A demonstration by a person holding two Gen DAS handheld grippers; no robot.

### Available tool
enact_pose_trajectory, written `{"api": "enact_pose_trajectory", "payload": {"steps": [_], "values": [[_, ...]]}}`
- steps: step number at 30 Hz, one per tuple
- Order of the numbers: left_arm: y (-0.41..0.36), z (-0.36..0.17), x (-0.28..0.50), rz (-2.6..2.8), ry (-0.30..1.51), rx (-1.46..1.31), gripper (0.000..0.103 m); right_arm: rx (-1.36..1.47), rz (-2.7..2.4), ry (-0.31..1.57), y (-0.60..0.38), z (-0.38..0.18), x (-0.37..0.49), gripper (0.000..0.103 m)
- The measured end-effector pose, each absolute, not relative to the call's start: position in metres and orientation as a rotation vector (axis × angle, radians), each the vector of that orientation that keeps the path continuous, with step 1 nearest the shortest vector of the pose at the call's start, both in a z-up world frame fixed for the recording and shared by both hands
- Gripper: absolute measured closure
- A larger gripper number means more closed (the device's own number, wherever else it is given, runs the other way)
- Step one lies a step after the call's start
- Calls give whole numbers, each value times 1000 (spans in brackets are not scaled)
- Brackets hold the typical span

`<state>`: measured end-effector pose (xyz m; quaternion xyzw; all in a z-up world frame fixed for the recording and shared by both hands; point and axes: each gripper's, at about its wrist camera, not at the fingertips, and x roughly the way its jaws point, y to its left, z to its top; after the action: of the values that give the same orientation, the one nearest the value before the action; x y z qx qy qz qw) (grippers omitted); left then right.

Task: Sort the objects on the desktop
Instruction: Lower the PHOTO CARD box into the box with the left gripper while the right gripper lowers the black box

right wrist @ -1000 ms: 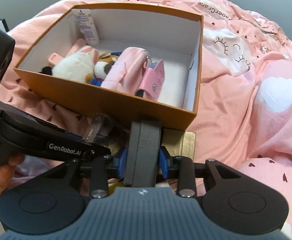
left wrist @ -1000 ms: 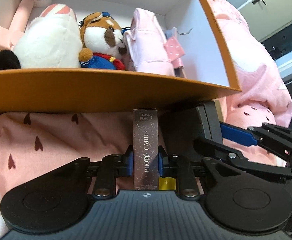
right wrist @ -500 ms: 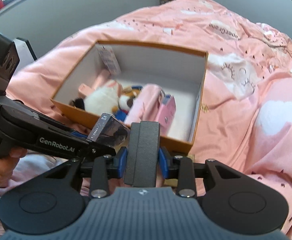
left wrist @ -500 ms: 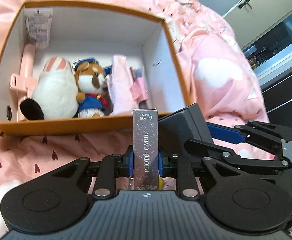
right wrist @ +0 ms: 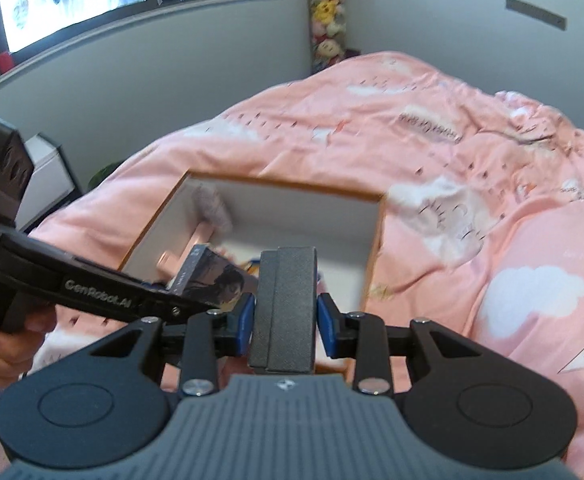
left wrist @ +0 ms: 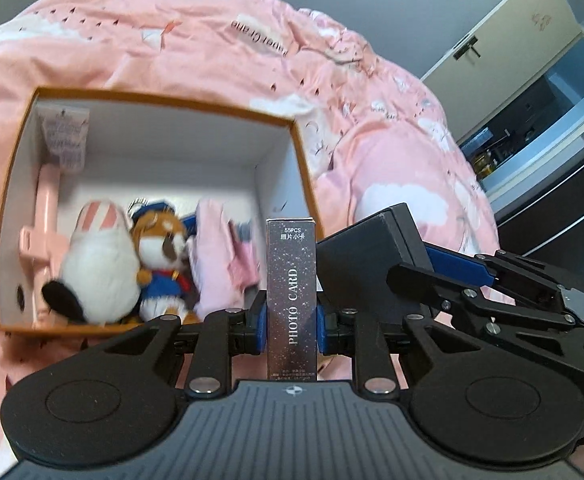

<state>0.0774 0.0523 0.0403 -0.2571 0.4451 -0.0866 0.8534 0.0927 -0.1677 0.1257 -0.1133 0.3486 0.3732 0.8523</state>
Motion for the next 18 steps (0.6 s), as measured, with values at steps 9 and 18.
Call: {"api": "enact_pose_trajectory", "payload": {"steps": [9,18], "values": [[42,11,139,-224,960,-605,77,-114,677,734,-177,120,137,67],[24,-31,175,-242,1023,-633,77,-46,642,787,-181,102,157,67]]}}
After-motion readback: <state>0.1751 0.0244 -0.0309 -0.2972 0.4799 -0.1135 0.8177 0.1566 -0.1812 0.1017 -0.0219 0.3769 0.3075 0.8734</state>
